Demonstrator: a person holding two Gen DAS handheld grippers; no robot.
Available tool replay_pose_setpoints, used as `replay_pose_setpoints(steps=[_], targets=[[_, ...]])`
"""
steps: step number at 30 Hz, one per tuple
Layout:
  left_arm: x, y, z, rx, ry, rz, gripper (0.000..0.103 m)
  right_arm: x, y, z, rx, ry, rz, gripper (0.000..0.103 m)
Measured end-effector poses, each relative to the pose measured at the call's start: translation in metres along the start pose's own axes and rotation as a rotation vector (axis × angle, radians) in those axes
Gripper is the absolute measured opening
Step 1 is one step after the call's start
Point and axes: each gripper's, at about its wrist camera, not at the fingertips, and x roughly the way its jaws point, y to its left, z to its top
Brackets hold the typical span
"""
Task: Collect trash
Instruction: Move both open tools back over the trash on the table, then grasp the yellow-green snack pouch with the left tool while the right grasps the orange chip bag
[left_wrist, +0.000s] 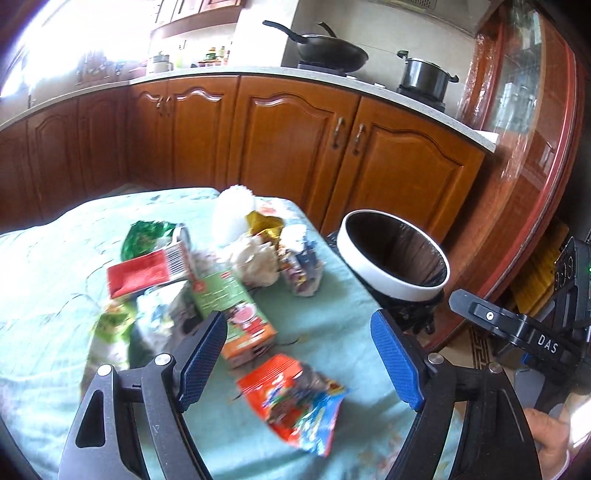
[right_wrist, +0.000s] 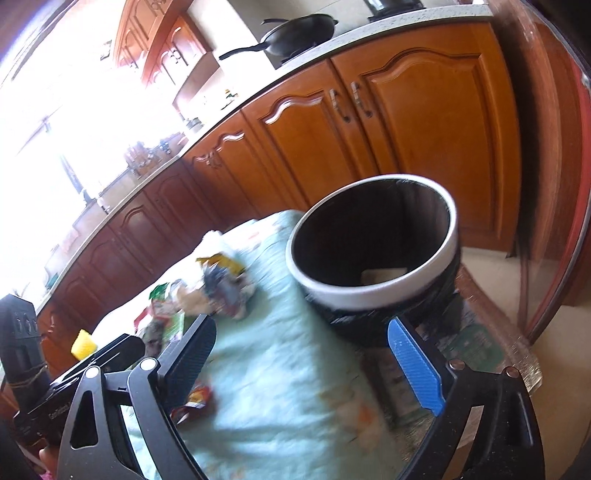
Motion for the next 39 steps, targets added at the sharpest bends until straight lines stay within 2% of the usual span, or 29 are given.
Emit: replay_pose_setpoints(steps=[10, 16, 20, 25, 29, 32, 35, 36, 37, 38, 39], targets=[[-0.055, 0.043, -0.027, -0.071, -0.021, 0.072, 0.080, 0.011, 0.043, -0.034, -0.028, 0.080, 0.069, 0.096], [-0.078, 0.069, -0.030, -0.147, -0.018, 0.103, 0.080, 0.027, 0.071, -0.050, -0.065, 0.138, 0.105, 0.096], [-0.086, 0.078, -0.034, -0.159, -0.010, 0.114, 0.081, 0.032, 0.087, -0.060, -0.097, 0.161, 0.125, 0.096], [-0.083, 0.096, -0.035, -0.180, 0.033, 0.111, 0.086, 0.045, 0.098, -0.070, -0.109, 0.202, 0.137, 0.096], [-0.068, 0.104, -0.027, -0.161, 0.064, 0.104, 0.087, 0.052, 0.100, -0.071, -0.106, 0.214, 0.128, 0.096], [-0.050, 0.108, -0.024, -0.140, 0.117, 0.137, 0.088, 0.059, 0.099, -0.072, -0.106, 0.229, 0.119, 0.095], [-0.032, 0.111, -0.020, -0.125, 0.136, 0.160, 0.086, 0.069, 0.098, -0.073, -0.099, 0.257, 0.120, 0.083], [-0.027, 0.112, -0.019, -0.123, 0.140, 0.167, 0.085, 0.072, 0.098, -0.073, -0.095, 0.266, 0.122, 0.073], [-0.025, 0.113, -0.019, -0.125, 0.140, 0.163, 0.077, 0.074, 0.098, -0.074, -0.090, 0.271, 0.123, 0.063], [-0.023, 0.115, -0.018, -0.130, 0.140, 0.151, 0.059, 0.074, 0.097, -0.073, -0.088, 0.271, 0.120, 0.057], [-0.022, 0.117, -0.017, -0.135, 0.147, 0.138, 0.050, 0.074, 0.097, -0.073, -0.087, 0.268, 0.119, 0.050]])
